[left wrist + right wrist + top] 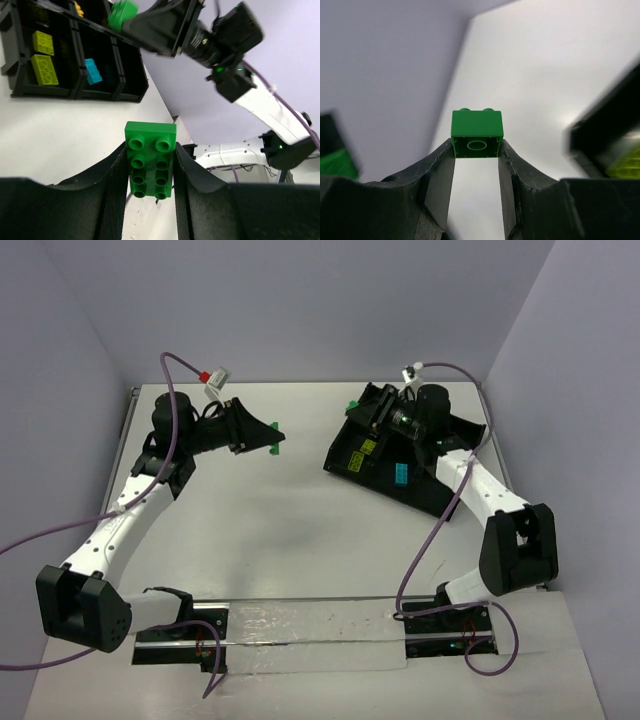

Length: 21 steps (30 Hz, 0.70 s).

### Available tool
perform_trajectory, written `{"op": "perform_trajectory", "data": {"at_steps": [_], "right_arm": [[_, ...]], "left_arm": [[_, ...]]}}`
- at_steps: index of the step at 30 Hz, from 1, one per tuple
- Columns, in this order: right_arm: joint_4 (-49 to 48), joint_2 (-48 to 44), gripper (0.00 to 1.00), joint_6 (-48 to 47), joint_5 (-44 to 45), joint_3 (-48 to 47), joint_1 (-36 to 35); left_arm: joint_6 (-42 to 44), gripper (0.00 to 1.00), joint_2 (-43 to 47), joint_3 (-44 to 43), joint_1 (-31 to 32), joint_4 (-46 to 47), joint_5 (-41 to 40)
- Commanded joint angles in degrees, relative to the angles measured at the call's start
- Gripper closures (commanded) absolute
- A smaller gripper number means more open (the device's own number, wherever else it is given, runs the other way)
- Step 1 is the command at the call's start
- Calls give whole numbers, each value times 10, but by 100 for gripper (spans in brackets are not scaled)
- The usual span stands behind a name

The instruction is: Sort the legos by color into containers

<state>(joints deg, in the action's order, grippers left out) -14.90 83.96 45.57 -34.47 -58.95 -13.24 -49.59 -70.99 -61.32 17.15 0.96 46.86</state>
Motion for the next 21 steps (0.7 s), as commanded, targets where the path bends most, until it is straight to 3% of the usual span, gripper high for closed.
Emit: {"op": "perform_trajectory", "data": {"at_steps": [1, 8, 15, 19, 21], "right_arm": [[259, 13, 100, -160, 291, -97, 29], [320, 164, 100, -195, 380, -267, 50], [360, 278, 92, -196, 387, -376, 52], [359, 322, 83, -196, 385, -412, 52], [364, 351, 72, -196, 375, -443, 53]], "left_arm": [[35, 100, -5, -46, 0, -51, -39], [60, 100, -42, -99, 16, -106, -96], [112, 100, -174, -288, 74, -227, -182], [115, 100, -237, -362, 89, -259, -181], [115, 100, -276, -394, 91, -271, -170]]}}
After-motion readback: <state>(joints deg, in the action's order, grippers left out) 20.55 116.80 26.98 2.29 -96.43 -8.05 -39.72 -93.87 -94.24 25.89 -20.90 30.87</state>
